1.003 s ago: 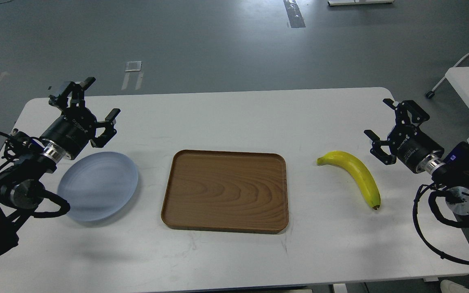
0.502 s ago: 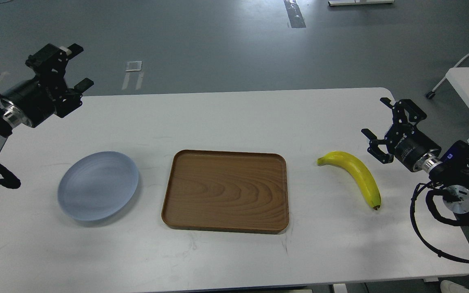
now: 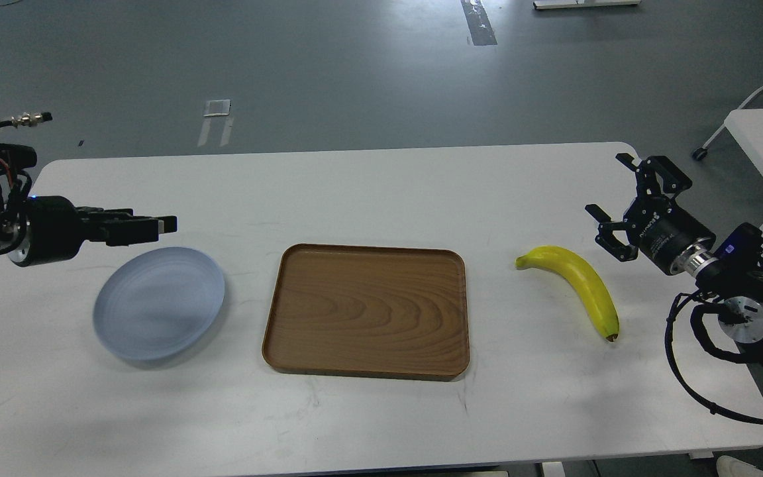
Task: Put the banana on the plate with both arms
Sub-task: 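Move the left gripper over to the rim of the light blue plate, then close the left gripper on the plate rim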
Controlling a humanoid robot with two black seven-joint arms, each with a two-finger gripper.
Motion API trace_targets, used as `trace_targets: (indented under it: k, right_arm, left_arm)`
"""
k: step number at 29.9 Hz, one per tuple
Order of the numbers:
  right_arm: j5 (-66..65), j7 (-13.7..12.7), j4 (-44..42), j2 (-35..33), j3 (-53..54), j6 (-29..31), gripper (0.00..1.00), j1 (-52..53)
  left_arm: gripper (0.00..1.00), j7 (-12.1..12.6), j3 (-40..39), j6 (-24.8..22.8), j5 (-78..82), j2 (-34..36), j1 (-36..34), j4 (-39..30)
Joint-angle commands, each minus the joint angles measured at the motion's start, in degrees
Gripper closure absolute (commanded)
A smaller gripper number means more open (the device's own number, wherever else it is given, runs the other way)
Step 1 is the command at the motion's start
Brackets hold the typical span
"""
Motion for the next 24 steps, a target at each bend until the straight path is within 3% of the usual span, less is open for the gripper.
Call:
trace_targets:
  k: [1,9,18,24]
  right_arm:
    - [0.0,0.0,0.1,-0.2,0.0,0.0,0.01,-0.3]
    - [-0.1,0.0,0.3,-0.1,0.0,0.0,0.0,-0.3]
    - [-0.1,0.0,0.4,0.0,0.0,0.0,0.01,-0.3]
    - [-0.2,0.0,0.3,0.0,0.0,0.0,0.01,-0.3]
  left_arm:
    - [0.01,0.0,4.7,1.8,1.7,-0.1,0.5,4.3]
    - [0.01,0.0,8.8,5.3,0.6,-2.9,2.0,14.3]
    - [0.06,0.0,9.8,5.5,-5.0,-3.8,5.3,16.2]
    - [0.24,0.0,9.8,5.5,-6.5,-5.3,5.5,17.0]
